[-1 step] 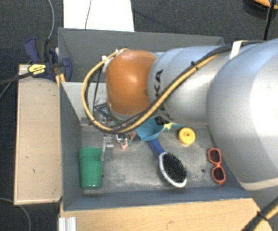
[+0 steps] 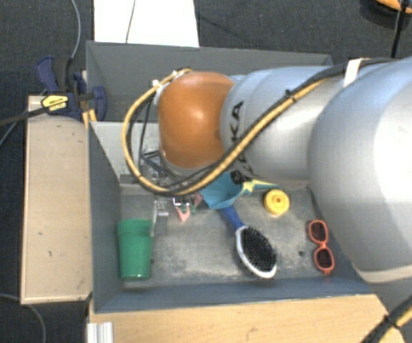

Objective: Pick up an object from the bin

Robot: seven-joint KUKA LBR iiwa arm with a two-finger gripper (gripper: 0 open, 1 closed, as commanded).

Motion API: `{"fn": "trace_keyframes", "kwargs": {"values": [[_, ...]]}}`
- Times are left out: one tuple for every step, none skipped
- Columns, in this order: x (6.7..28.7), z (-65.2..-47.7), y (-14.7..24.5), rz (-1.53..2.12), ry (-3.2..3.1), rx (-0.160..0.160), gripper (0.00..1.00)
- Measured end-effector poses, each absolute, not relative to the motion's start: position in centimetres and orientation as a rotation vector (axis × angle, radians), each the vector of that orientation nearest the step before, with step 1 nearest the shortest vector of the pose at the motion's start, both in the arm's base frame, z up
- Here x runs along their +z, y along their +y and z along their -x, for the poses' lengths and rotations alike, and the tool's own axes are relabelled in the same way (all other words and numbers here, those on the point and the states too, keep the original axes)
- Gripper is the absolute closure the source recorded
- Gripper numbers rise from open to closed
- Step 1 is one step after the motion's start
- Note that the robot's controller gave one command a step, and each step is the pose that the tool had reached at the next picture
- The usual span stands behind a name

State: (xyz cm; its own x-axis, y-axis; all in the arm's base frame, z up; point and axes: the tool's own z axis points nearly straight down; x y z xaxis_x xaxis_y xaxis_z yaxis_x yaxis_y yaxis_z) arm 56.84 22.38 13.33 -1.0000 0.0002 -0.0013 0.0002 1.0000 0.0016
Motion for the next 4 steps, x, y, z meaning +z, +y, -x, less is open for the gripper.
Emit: {"fn": "trace_keyframes", "kwargs": {"values": [[11.1,-55.6,23.3,0.098,3.139,-0.002,0.00],[9.6,-54.8,24.1,0.425,3.116,-0.009,0.00],[6.9,-56.0,24.1,0.728,3.067,-0.023,1.00],[6.9,-56.0,24.1,0.725,3.068,-0.022,1.00]]}}
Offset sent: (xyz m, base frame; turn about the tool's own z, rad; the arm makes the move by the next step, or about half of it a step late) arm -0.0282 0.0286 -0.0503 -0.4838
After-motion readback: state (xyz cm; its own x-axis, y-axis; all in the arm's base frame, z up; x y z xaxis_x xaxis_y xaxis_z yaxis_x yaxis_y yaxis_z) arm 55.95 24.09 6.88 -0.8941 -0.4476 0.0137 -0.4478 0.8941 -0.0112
